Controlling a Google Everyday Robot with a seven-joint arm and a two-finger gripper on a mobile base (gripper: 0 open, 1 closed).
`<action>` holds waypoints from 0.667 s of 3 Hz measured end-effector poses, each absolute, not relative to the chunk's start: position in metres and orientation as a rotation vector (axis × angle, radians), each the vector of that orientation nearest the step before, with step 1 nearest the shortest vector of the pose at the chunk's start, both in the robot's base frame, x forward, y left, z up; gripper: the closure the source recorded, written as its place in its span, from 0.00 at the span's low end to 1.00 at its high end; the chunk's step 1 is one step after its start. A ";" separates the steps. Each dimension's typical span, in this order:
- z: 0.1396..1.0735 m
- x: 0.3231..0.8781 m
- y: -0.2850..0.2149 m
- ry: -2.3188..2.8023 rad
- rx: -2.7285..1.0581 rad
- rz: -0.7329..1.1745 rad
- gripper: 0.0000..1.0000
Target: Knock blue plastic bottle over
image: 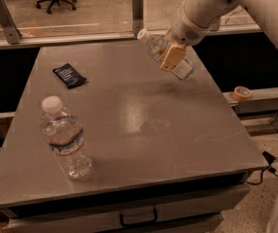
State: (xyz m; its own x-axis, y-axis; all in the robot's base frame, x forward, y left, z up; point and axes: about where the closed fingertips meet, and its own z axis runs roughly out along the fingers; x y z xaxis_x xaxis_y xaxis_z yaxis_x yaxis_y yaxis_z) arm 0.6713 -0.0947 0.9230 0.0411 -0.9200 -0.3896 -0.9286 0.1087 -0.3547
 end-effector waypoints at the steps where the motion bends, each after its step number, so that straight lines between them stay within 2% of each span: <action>1: 0.909 0.652 -0.080 1.817 -2.012 -0.031 0.82; 2: 0.904 0.642 -0.065 1.730 -2.157 -0.045 0.58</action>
Offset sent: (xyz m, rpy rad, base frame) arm -0.0417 0.0447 -0.0207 -0.2745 0.0487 0.3581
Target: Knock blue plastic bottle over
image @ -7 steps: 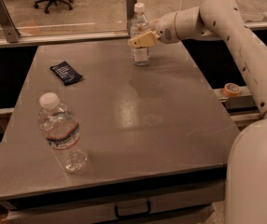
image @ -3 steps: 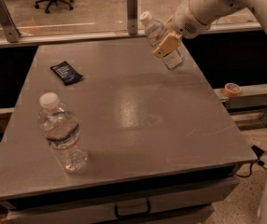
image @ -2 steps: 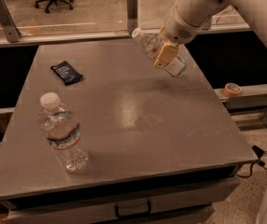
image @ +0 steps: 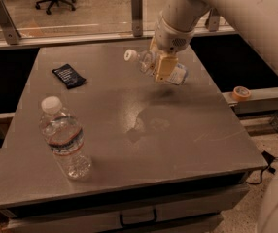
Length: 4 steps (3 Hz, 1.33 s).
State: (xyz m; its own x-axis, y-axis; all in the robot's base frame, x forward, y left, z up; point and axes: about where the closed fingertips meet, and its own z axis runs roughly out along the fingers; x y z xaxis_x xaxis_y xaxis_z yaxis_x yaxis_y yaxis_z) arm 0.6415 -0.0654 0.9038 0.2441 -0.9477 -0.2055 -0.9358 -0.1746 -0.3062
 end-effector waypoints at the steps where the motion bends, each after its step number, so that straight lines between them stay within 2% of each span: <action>1: 0.903 0.637 -0.048 1.635 -2.247 -0.031 0.35; 2: 0.901 0.636 -0.039 1.569 -2.303 -0.021 0.12; 3: 0.898 0.635 -0.034 1.534 -2.332 -0.015 0.00; 4: 0.898 0.635 -0.033 1.528 -2.337 -0.015 0.00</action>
Offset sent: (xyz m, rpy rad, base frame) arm -0.0083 0.0349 -0.0013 -0.0378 0.0059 0.2242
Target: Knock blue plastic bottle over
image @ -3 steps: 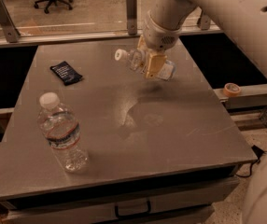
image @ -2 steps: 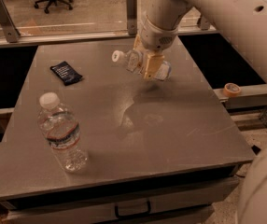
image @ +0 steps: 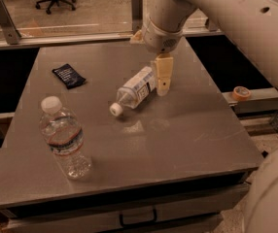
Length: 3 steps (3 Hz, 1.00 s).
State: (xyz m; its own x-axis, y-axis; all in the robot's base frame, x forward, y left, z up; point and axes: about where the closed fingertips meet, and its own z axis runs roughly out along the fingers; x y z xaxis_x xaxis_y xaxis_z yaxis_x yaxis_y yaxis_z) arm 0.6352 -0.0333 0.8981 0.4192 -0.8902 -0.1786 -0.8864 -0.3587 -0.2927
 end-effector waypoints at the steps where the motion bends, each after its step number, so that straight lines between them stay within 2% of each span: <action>1: 0.898 0.638 -0.036 1.538 -2.311 -0.004 0.00; 2: 0.915 0.649 -0.060 1.595 -2.129 0.070 0.00; 3: 0.965 0.663 -0.121 1.648 -1.769 0.117 0.00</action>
Offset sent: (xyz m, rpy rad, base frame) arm 0.0527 -0.1130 0.0804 0.5553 -0.0142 -0.3993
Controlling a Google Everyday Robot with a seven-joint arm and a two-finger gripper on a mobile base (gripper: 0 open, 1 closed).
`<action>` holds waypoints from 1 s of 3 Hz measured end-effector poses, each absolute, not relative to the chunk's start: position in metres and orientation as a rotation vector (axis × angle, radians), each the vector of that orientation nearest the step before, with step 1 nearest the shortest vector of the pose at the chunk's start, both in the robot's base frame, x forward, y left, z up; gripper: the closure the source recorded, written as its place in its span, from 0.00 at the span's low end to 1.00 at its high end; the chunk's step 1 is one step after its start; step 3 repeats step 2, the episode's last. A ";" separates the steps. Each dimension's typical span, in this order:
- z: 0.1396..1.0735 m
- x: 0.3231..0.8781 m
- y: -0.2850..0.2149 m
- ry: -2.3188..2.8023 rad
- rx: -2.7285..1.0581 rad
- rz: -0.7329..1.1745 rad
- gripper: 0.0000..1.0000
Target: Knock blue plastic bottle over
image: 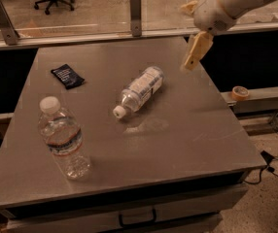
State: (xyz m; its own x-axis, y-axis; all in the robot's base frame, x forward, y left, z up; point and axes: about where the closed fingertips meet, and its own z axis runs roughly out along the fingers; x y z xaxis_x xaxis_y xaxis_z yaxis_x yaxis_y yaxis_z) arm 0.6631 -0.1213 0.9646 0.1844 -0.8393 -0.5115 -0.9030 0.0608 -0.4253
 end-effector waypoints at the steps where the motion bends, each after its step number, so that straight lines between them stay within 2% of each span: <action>1: 1.021 0.664 -0.197 1.678 -1.432 0.039 0.00; 3: 1.027 0.670 -0.210 1.673 -1.381 0.004 0.00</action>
Offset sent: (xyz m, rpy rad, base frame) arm 0.0009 -0.0671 0.0506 0.1497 -0.1105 -0.1961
